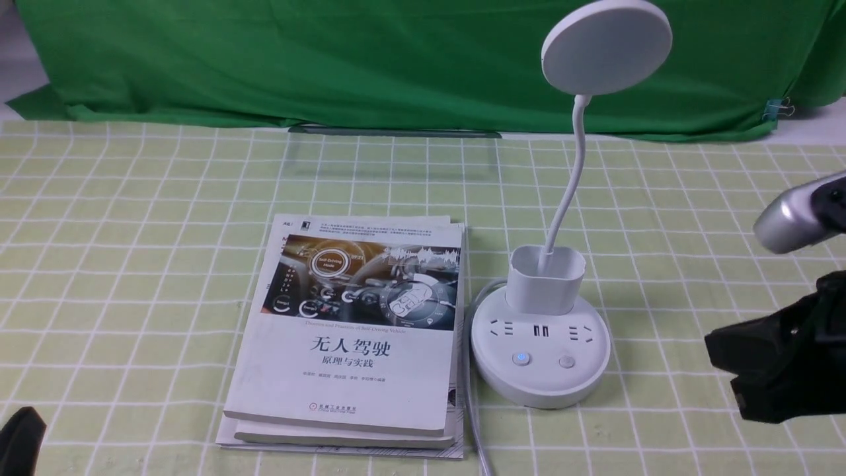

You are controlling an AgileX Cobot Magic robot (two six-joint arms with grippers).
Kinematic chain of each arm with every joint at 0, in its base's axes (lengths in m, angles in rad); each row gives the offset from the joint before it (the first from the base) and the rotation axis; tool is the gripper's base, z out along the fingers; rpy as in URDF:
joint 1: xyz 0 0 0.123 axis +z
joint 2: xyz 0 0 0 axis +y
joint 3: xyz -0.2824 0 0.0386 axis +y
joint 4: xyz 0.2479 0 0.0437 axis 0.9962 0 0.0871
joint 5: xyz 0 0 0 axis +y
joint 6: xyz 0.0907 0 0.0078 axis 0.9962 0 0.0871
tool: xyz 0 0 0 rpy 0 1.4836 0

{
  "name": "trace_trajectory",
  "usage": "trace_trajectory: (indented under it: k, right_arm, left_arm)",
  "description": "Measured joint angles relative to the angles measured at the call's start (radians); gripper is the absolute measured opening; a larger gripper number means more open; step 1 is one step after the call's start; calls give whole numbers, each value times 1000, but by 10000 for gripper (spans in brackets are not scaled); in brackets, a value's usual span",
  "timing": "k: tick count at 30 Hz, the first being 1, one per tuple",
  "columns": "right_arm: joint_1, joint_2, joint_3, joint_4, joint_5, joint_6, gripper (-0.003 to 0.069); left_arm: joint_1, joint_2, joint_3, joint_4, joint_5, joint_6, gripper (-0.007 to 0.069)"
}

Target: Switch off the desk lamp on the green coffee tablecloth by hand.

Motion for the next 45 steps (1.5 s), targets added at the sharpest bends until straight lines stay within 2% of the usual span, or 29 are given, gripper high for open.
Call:
trace_trajectory:
  k: [3, 6, 11, 12, 14, 17, 22, 31, 36, 40, 45]
  right_arm:
    - [-15, -52, 5, -3, -10, -3, 55]
    - [-68, -121, 40, -4, -26, -26, 43]
    - [-251, -332, 229, -8, -150, -63, 41]
    - [-259, -343, 239, -9, -158, -67, 41]
    - [-357, -479, 366, -10, -255, -114, 41]
    - [-447, -617, 490, -11, -312, -152, 41]
    - [-540, -790, 637, -12, -344, -158, 41]
    - [-566, -862, 804, -12, -521, -159, 41]
    - [-566, -921, 806, -12, -477, -160, 41]
    - [-566, -935, 807, -15, -382, -162, 41]
    - [-566, -935, 807, -17, -364, -162, 41]
  left_arm:
    - [0, 0, 0, 0, 0, 0, 410]
    - [0, 0, 0, 0, 0, 0, 410]
    - [0, 0, 0, 0, 0, 0, 410]
    - [0, 0, 0, 0, 0, 0, 410]
    - [0, 0, 0, 0, 0, 0, 410]
    - [0, 0, 0, 0, 0, 0, 410]
    - [0, 0, 0, 0, 0, 0, 410]
    - [0, 0, 0, 0, 0, 0, 410]
    - [0, 0, 0, 0, 0, 0, 410]
    - [0, 0, 0, 0, -1, 0, 410]
    - [0, 0, 0, 0, -1, 0, 410]
